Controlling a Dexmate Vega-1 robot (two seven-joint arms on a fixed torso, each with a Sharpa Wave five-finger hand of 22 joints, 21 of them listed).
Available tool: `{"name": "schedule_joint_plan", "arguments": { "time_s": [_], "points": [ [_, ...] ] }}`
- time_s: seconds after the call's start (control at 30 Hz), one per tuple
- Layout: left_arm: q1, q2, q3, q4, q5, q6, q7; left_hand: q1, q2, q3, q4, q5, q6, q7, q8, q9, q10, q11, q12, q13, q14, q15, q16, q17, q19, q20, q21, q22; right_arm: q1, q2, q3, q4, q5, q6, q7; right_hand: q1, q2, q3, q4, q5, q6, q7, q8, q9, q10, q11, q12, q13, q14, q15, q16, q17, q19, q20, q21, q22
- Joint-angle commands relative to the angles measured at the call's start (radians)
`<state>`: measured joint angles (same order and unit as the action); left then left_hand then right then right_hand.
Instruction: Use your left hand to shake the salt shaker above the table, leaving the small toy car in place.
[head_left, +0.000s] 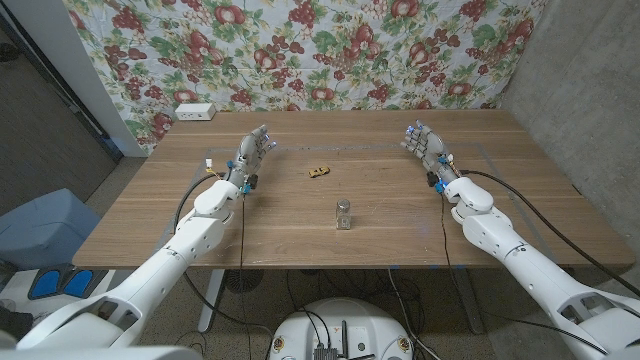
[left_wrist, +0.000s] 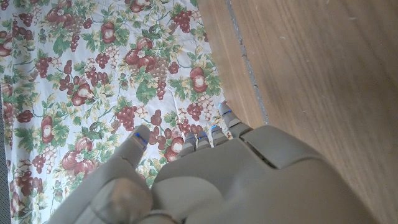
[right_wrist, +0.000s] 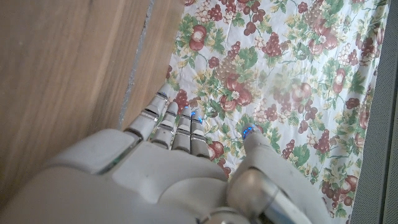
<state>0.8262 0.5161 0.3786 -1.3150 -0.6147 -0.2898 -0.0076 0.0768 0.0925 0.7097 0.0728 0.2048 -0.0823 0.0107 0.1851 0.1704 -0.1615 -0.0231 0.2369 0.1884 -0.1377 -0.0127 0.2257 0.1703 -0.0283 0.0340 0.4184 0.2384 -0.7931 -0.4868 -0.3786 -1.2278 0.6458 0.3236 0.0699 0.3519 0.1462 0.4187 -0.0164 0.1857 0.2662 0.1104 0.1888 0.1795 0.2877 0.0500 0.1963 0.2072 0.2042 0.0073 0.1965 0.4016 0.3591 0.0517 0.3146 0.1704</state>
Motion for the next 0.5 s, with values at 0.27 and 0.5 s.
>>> {"name": "schedule_joint_plan", "arguments": {
  "time_s": [0.27, 0.5],
  "points": [
    [0.018, 0.019, 0.001, -0.075, 0.063, 0.017, 0.092, -0.003, 0.053, 0.006, -0.001, 0.004, -0.003, -0.007, 0.004, 0.004, 0.002, -0.004, -0.001, -0.004, 0.005, -0.003, 0.0, 0.003, 0.009, 0.006, 0.002, -0.009, 0.077, 0.037, -0.011, 0.152, -0.012, 0.075, 0.074, 0.005, 0.001, 0.003, -0.002, 0.004, 0.016, 0.001, 0.007, 0.003, 0.022, 0.003, 0.008, 0.0, 0.012, 0.001, 0.009, 0.0, 0.016, -0.002, 0.001, 0.004],
    [0.029, 0.02, -0.002, -0.089, 0.068, 0.019, 0.106, -0.005, 0.054, 0.007, -0.001, 0.004, 0.0, -0.009, 0.005, 0.004, 0.006, -0.005, -0.003, -0.006, 0.009, -0.005, -0.003, 0.003, 0.013, 0.008, 0.001, -0.014, 0.076, 0.037, -0.008, 0.162, -0.006, 0.08, 0.085, 0.001, 0.002, 0.001, -0.003, 0.004, 0.019, 0.003, 0.008, 0.003, 0.028, 0.007, 0.01, 0.0, 0.015, 0.007, 0.012, -0.003, 0.022, 0.0, -0.001, 0.004]
  ]
}}
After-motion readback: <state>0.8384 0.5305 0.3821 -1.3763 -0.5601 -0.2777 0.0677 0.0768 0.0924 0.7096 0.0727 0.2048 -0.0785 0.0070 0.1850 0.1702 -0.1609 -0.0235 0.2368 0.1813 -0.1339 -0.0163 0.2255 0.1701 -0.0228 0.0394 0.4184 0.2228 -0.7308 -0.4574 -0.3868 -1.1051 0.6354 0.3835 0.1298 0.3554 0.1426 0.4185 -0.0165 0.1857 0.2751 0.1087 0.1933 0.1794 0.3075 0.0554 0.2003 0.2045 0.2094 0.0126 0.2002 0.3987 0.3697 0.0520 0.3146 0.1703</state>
